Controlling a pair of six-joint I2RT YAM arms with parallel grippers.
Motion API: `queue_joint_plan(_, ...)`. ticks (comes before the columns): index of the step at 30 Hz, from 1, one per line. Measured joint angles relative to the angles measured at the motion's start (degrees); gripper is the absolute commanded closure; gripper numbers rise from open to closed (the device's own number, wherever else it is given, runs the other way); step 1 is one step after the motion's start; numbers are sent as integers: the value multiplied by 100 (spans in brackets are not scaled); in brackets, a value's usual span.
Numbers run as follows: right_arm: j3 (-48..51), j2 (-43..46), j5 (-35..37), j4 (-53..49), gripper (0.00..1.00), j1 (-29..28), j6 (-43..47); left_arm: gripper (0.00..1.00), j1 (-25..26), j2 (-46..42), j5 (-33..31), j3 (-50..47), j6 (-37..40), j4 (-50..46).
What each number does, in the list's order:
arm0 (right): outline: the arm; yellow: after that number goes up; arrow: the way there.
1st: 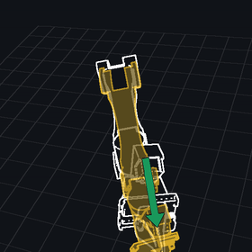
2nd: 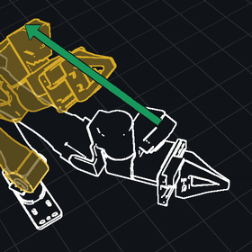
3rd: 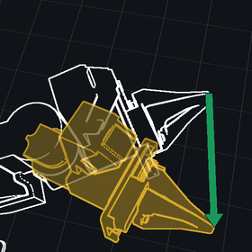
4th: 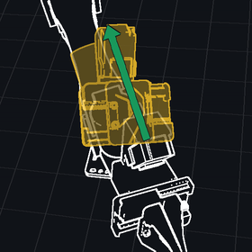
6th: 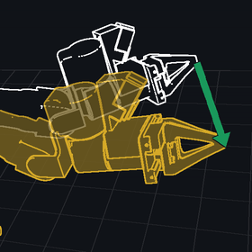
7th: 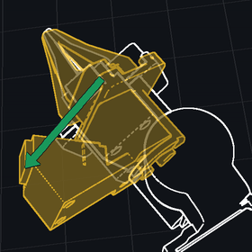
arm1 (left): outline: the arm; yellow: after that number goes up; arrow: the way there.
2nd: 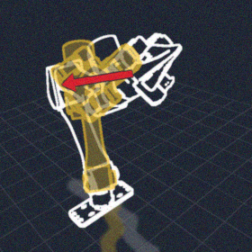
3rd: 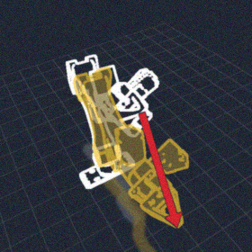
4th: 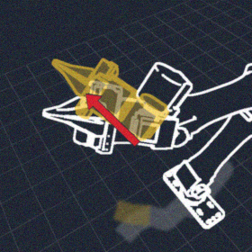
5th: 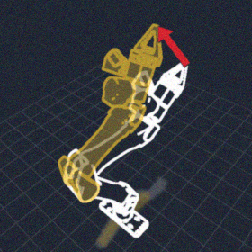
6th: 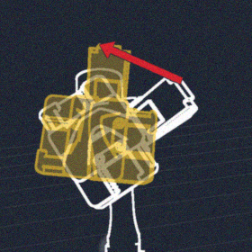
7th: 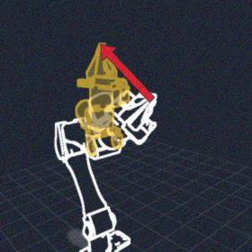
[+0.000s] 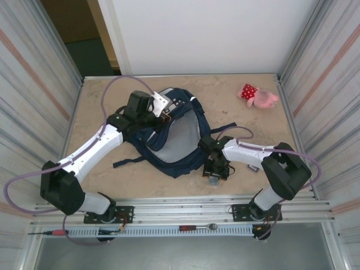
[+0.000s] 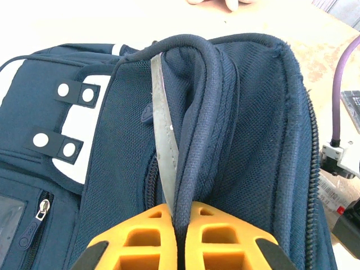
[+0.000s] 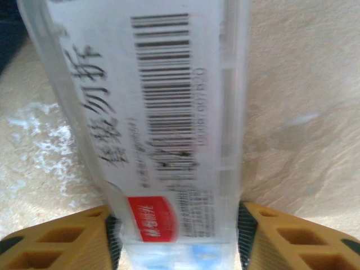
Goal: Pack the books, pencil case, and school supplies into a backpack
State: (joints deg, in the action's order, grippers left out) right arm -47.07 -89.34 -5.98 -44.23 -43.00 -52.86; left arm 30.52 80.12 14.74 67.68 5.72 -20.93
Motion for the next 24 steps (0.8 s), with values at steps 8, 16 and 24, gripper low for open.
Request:
queue_joint_plan(8,-46,249,66,-166,65,94,155,100,-2,-20,-24,-15,0,-2)
queue_joint_plan(16,-581,1707,-111,24,62,378,-98,100,0,-68,-44,-33,-2,-4)
queue_joint_plan(24,-1180,702,-739,1897,60,374,-833,100,0,-74,-37,-33,-66,4)
